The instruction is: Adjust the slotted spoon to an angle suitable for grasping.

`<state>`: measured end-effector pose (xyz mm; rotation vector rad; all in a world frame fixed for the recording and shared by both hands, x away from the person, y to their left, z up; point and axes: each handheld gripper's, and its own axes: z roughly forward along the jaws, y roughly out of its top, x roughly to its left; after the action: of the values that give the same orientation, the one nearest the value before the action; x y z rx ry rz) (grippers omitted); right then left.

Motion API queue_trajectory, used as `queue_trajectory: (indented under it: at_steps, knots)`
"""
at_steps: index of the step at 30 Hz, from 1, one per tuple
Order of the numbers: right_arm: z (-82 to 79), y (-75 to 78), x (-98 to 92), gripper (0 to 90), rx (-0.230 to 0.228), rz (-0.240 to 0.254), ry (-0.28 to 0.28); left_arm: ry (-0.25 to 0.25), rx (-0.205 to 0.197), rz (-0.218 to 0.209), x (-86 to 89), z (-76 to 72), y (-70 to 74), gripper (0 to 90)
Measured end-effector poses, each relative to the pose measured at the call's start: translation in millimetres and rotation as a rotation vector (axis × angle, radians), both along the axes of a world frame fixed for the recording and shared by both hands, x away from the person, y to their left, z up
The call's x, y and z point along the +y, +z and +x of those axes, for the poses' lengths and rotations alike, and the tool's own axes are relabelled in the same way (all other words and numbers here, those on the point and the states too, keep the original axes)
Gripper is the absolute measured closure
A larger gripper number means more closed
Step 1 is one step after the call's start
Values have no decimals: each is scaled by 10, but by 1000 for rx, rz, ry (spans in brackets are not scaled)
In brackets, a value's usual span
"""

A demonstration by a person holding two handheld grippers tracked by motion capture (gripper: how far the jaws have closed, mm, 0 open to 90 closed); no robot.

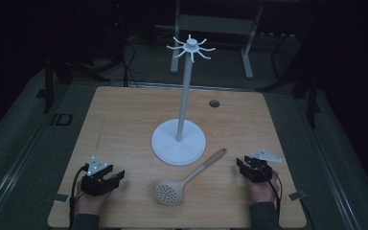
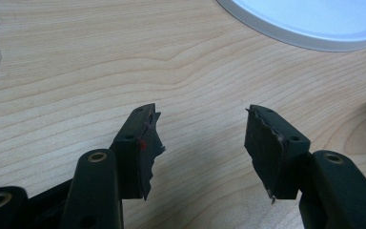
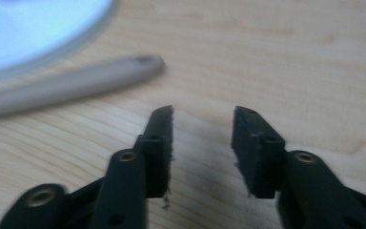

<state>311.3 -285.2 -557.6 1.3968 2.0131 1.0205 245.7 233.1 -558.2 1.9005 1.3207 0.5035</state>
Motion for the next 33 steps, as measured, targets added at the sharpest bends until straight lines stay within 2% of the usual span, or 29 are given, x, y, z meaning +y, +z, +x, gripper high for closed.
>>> queue_trajectory:
  at_steps: [2,4,7,15,22,26,33]
  knots:
    - [-59,47,-11,650,-36,-9,-9,0,0,-1,-6,9,2,452]
    - [-76,57,-15,658,-47,-11,-11,1,-2,-2,-12,14,3,452]
    - [-160,99,-37,704,-87,-30,-9,-4,1,-2,-19,20,4,452]
    - [-193,166,-72,721,-102,-17,-7,-3,-6,-8,-34,16,24,454]
    - [-225,199,-50,719,-112,-13,-8,-9,-29,-33,-72,7,113,455]
    - [-249,226,-58,718,-123,-9,-10,-19,-38,-62,-86,18,189,458]
    - [-276,234,-84,707,-125,18,-23,-46,-46,-46,-214,83,332,465]
